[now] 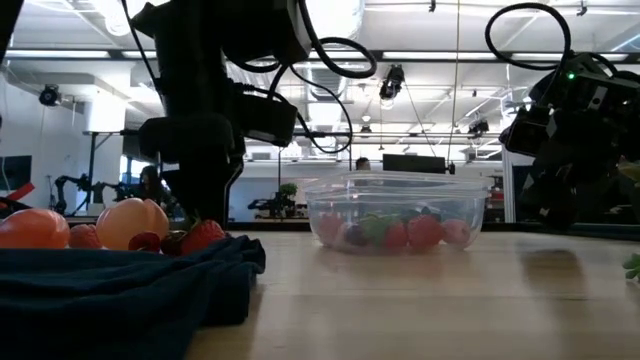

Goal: Pick and placing Produce into tupperware
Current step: Put the red cherry into the container

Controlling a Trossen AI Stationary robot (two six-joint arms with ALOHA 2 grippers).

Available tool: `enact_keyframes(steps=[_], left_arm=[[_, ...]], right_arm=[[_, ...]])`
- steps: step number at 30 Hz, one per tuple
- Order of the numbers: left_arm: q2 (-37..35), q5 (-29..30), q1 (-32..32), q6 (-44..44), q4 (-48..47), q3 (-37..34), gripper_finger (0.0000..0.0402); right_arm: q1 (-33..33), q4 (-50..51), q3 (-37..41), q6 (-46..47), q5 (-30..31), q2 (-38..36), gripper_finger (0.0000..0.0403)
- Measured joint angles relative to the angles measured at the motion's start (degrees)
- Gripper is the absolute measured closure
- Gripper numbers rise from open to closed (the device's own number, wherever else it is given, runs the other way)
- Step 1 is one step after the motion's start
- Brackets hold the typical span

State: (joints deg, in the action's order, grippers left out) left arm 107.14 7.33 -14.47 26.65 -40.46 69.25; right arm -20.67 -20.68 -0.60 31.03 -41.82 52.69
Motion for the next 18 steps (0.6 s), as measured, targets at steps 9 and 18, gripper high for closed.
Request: enact_keyframes(steps=[9,18], left_arm=[[-0.6,-0.1,1.4,0.0,-1.2,1.2,0.0348],[-5.9,6.5,6.4,-7.8,0.4,10.3,0.035]], right_arm=[[0.0,1.1,0.0,-0.3,0.0,0.0,0.0184],[0.0,1.3,0.0,-0.3,0.0,0.0,0.0184]])
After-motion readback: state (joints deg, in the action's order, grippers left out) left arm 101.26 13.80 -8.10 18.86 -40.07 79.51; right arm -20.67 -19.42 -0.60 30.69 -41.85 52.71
